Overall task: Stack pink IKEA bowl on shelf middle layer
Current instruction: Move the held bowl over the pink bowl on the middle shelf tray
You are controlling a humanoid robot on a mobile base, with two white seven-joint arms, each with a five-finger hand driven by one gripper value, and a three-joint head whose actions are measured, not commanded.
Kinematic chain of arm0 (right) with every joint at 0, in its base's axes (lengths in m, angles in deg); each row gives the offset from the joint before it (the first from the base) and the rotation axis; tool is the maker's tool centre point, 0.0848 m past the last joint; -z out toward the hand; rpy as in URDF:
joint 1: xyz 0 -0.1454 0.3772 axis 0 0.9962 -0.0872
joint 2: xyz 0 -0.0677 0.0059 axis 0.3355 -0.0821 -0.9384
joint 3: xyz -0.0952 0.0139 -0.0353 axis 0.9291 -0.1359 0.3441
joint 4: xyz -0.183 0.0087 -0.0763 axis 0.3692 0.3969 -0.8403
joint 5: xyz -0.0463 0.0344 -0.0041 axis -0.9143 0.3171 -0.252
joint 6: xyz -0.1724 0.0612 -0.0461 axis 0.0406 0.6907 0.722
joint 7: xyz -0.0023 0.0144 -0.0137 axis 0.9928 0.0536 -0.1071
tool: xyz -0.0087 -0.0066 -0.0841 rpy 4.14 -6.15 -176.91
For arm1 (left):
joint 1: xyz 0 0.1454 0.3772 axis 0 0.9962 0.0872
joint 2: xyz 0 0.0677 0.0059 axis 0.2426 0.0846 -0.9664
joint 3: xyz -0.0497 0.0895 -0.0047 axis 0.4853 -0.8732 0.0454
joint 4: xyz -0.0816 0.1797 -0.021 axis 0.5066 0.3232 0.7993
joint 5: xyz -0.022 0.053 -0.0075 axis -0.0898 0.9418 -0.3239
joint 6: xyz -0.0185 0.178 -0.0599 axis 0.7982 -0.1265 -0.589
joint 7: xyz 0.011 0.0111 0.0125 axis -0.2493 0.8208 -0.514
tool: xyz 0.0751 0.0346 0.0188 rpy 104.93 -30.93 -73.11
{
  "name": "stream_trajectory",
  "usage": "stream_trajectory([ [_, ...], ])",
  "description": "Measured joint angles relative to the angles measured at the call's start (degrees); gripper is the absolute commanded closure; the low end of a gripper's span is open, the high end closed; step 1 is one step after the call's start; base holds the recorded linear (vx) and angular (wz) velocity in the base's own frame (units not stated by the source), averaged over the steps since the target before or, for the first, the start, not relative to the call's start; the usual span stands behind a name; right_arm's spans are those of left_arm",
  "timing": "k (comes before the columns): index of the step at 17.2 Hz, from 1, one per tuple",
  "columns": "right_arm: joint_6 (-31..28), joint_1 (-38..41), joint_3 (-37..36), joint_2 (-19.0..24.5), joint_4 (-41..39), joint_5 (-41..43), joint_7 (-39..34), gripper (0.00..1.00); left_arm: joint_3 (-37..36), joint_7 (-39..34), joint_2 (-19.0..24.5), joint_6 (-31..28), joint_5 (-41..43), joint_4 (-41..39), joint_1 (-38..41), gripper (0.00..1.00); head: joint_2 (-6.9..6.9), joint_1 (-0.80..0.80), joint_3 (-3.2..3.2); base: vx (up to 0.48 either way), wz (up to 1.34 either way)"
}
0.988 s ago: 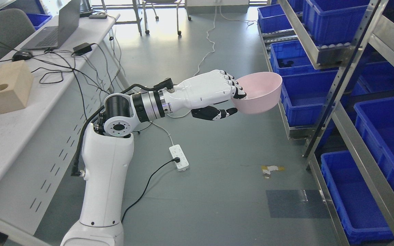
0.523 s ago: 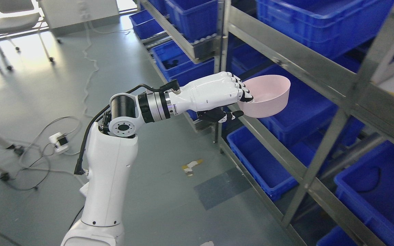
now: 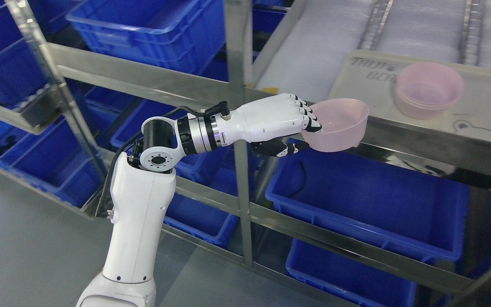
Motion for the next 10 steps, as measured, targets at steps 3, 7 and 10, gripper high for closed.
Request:
stream_trajectory([
  [3, 0.00, 0.00, 0.00, 0.00, 0.00, 0.00, 0.00, 0.00, 0.21, -0.04, 0.00, 0.00, -0.04, -0.02, -2.31, 0.93, 0.00, 0.00, 0.00, 0.089, -0.99],
  [7, 0.00, -0.02, 0.00, 0.00, 0.00, 0.00, 0.00, 0.00, 2.42, 0.21, -0.01, 0.00, 0.05, 0.29, -7.92, 0.93, -0.01, 0.00, 0.00, 0.089, -0.60],
  [10, 0.00, -0.02, 0.00, 0.00, 0.00, 0.00, 0.00, 0.00, 4.19, 0.90, -0.01, 0.00, 0.88, 1.08, -10.56, 0.93, -0.03, 0.00, 0.00, 0.061, -0.33],
])
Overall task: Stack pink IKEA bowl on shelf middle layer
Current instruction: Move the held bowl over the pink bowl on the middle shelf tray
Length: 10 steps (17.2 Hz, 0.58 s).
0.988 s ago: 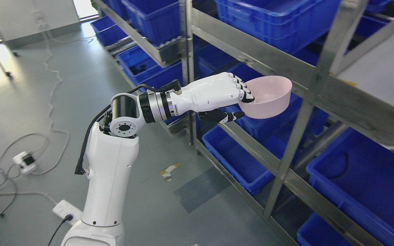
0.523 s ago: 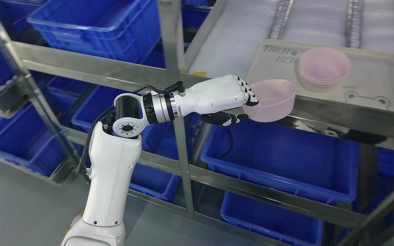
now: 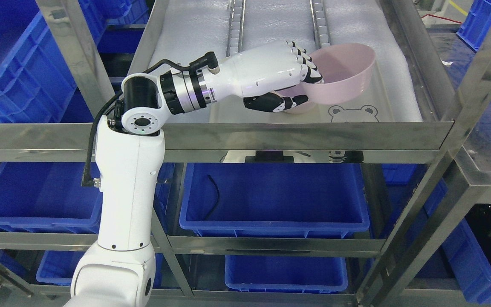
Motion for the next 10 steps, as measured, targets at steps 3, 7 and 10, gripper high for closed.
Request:
stream_trajectory([
  [3, 0.00, -0.02, 0.00, 0.00, 0.00, 0.00, 0.00, 0.00, 1.64, 0.99, 0.34, 0.00, 0.91, 0.68, -1.57, 0.93, 0.00, 0.00, 0.00, 0.032, -0.14],
  [7, 0.00, -0.02, 0.00, 0.00, 0.00, 0.00, 0.00, 0.00, 2.62, 3.03, 1.82, 0.00, 1.50, 1.29, -2.34, 0.93, 0.00, 0.00, 0.00, 0.014, -0.05],
  [10, 0.00, -0.02, 0.00, 0.00, 0.00, 0.00, 0.00, 0.00, 2.87, 5.17, 3.14, 0.00, 2.27, 1.62, -2.70, 0.93, 0.00, 0.00, 0.00, 0.000, 0.00],
])
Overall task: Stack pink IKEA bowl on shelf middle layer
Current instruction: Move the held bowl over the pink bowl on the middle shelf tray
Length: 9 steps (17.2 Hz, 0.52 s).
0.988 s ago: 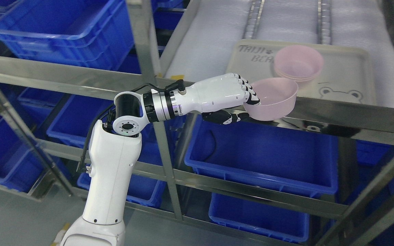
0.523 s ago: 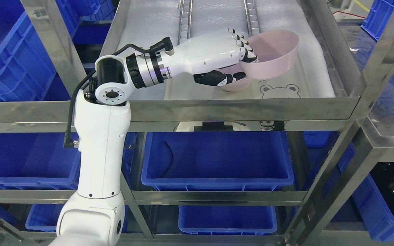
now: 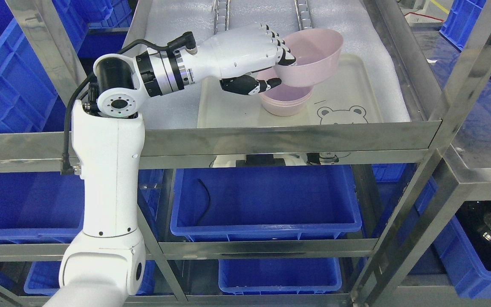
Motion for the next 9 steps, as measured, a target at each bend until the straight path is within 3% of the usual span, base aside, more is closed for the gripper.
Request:
stream_trajectory([
  [5, 0.00, 0.00, 0.00, 0.00, 0.00, 0.00, 0.00, 0.00, 0.29, 0.80, 1.27, 0.00, 5.25, 1.29, -0.83, 0.93, 0.00, 0.00, 0.00, 0.000, 0.00],
  [9, 0.00, 0.00, 0.00, 0.00, 0.00, 0.00, 0.00, 0.00, -0.47, -0.89, -0.27, 0.00, 13.16, 5.27, -1.62, 0.94, 0.00, 0.00, 0.00, 0.000, 0.00],
])
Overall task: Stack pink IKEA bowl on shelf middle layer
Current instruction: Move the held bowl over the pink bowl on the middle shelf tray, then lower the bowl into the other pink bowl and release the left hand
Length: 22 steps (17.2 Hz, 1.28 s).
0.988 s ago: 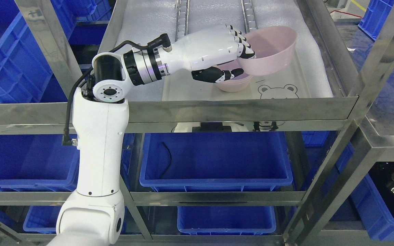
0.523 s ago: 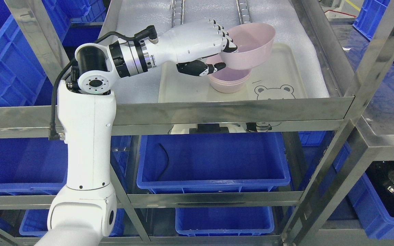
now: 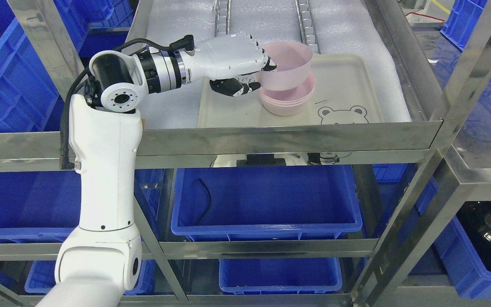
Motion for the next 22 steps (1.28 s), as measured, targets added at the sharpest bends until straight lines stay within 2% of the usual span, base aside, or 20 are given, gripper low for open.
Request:
stream_trajectory([
  [6, 0.00, 0.00, 0.00, 0.00, 0.00, 0.00, 0.00, 0.00, -2.56, -5.72, -1.33, 0.00, 6.35, 5.13, -2.58, 0.94, 0.00, 0.00, 0.00, 0.000, 0.00],
  [13, 0.00, 0.00, 0.00, 0.00, 0.00, 0.00, 0.00, 0.00, -4.56, -6.90, -2.12, 0.01, 9.45, 8.31, -3.37, 0.93, 0.00, 0.00, 0.00, 0.000, 0.00],
  [17, 0.00, 0.01, 0.00, 0.00, 0.00, 0.00, -0.01, 0.00, -5.11, -7.13, -2.37, 0.01, 10.74, 9.33, -3.52, 0.80, 0.00, 0.00, 0.00, 0.000, 0.00],
  [22, 0.00, 0.01, 0.00, 0.00, 0.00, 0.00, -0.01, 0.00, -5.43, -7.13, -2.57, 0.01, 11.25, 10.07, -3.62, 0.77, 0.00, 0.00, 0.00, 0.000, 0.00],
])
